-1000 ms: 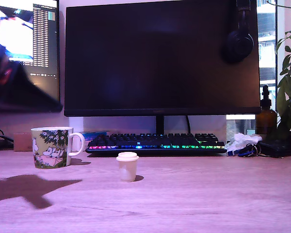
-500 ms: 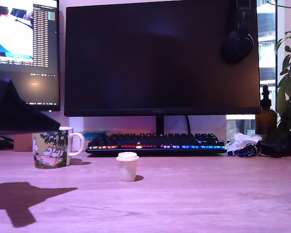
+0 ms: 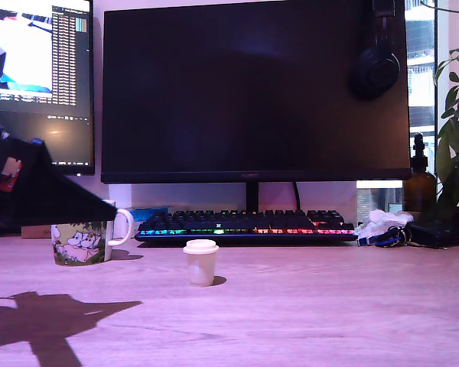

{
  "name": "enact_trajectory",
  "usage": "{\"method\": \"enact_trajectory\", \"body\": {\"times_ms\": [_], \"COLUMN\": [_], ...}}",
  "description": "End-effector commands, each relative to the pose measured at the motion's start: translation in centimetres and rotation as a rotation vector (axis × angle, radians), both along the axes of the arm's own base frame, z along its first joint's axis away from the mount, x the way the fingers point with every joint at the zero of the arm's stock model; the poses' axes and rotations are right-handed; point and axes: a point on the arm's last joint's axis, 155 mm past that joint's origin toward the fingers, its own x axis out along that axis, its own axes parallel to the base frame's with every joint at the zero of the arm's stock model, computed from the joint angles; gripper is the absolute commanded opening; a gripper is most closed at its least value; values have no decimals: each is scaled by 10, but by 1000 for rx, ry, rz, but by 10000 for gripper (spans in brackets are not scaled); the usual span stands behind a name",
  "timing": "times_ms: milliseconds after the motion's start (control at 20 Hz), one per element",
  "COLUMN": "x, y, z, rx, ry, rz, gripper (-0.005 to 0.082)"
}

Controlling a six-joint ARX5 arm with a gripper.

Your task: Pick up the coffee capsules on the table and drop them inside the coffee cup

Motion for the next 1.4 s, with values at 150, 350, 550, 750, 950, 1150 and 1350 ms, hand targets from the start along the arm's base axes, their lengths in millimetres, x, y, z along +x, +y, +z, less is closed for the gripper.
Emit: {"method": "enact_trajectory", "body": {"times_ms": [150,350,550,750,950,1150,1350], "x": [-6,-6,-4,0,3,7,11], "y": [3,3,4,1,0,-2,-4], "z": [-10,-16,-35,-43,-49,-47,-45], "rx": [20,33,84,89,85,79,77], "ry": [21,33,41,30,28,13,3], "rz": [-4,-6,-13,-21,-20,-19,-21], "gripper": [-19,38,523,533,534,535,535]}}
